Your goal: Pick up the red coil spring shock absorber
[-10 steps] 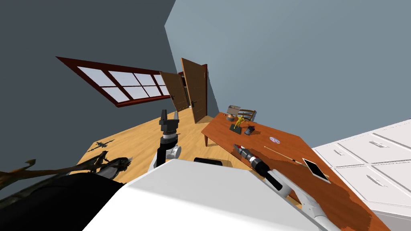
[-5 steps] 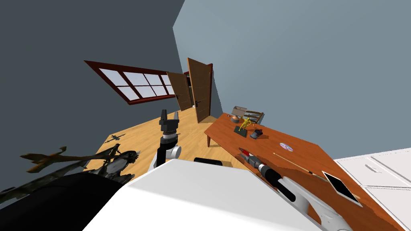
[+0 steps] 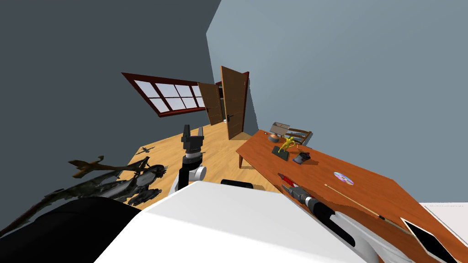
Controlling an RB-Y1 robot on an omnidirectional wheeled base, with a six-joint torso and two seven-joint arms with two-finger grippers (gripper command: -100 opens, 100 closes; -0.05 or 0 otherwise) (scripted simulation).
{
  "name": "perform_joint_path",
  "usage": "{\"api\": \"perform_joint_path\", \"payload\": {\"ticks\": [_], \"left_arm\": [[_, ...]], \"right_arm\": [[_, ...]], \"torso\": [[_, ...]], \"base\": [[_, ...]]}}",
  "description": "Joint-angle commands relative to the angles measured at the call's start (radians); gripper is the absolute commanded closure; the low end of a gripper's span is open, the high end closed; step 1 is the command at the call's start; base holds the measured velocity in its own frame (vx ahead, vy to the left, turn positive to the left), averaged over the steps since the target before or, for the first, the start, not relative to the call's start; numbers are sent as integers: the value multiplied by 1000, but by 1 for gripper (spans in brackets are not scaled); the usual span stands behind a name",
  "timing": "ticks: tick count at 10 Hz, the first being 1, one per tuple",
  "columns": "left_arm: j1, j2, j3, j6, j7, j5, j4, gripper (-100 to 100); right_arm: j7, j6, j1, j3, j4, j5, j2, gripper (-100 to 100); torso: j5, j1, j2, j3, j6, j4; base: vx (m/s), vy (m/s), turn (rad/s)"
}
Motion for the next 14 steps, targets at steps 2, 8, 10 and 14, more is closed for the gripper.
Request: {"api": "perform_joint_path", "payload": {"ticks": [2, 8, 10, 14], "left_arm": [[0, 0, 0, 0, 0, 0, 0, 0], [0, 0, 0, 0, 0, 0, 0, 0], [0, 0, 0, 0, 0, 0, 0, 0], [0, 0, 0, 0, 0, 0, 0, 0]], "right_arm": [[37, 16, 12, 34, 64, 36, -34, -100], [119, 34, 42, 100, 190, 105, -87, -100], [152, 39, 53, 127, 239, 132, -106, -100], [186, 45, 66, 157, 292, 160, -126, -100]], "torso": [[0, 0, 0, 0, 0, 0], [0, -1, -2, -1, 0, 0], [0, -1, 0, 0, 1, 0], [0, -1, -1, -1, 1, 0]], "base": [[33, 21, 195], [41, 6, 177], [27, 4, 141], [36, 1, 119]]}}
